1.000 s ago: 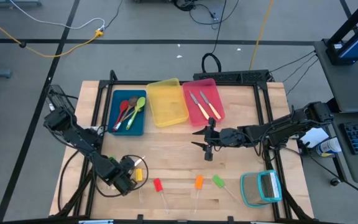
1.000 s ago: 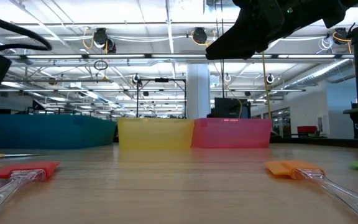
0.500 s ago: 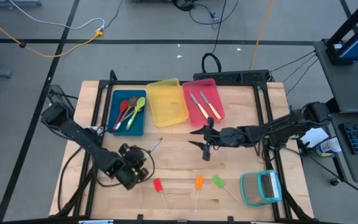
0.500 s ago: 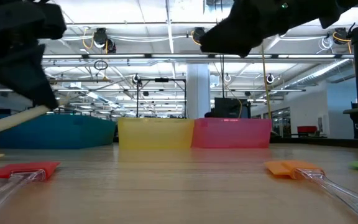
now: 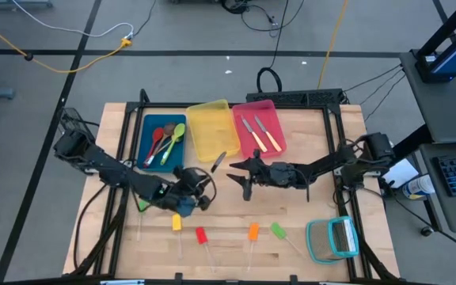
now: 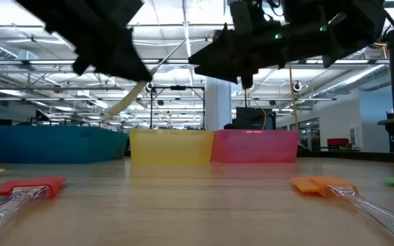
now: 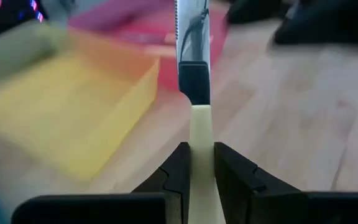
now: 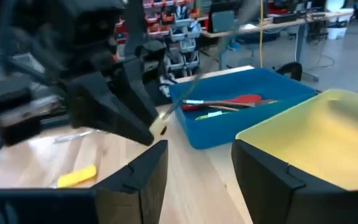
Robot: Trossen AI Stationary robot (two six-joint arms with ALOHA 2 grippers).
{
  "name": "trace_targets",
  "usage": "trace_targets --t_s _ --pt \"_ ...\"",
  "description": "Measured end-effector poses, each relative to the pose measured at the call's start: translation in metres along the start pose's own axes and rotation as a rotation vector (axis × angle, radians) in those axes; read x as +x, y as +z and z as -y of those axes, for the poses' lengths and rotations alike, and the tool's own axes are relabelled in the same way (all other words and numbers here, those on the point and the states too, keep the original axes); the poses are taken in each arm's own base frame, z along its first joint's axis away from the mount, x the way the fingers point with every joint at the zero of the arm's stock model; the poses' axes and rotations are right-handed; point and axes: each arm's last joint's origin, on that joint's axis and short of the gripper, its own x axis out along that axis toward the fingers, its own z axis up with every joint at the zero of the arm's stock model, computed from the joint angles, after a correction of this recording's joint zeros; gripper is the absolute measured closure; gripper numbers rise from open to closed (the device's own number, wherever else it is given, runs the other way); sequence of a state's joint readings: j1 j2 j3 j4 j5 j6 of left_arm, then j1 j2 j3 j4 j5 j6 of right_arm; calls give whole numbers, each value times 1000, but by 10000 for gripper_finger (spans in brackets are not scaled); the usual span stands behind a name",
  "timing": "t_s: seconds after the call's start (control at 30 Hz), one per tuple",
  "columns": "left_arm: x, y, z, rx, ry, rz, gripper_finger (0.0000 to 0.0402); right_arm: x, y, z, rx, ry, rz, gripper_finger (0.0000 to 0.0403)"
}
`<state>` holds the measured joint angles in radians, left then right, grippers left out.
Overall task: Pick & Place Kitchen Items
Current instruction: Put the yellow knife into the red bin
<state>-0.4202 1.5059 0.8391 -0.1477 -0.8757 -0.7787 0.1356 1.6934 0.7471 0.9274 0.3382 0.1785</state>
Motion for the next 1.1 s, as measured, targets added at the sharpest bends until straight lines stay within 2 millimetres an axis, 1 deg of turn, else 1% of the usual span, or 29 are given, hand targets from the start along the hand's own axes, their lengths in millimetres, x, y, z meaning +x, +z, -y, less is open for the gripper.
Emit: trace_targets --t_s 0.1,0.2,0.33,0.5,0.57,0.7,0.8,0.9,1.1 --pt "6 13 3 -2 -32 72 345 5 -7 4 48 -13 3 232" --pt "9 21 5 21 -61 109 349 8 -9 6 83 -13 23 232" --pt "12 25 4 28 -71 118 348 8 -11 5 77 4 35 232" --pt "13 27 4 24 -71 124 347 8 -11 1 83 108 20 232" --pt "12 29 5 16 -82 148 348 8 -11 1 85 124 17 232" --pt "10 39 11 49 -144 214 347 8 -11 1 114 132 13 232" --pt "8 45 15 87 -213 255 348 8 -10 -2 121 222 2 232" --pt "7 50 18 102 -273 280 348 6 -6 -6 114 318 31 232" --pt "9 54 16 102 -295 297 348 5 -1 -9 119 335 90 232"
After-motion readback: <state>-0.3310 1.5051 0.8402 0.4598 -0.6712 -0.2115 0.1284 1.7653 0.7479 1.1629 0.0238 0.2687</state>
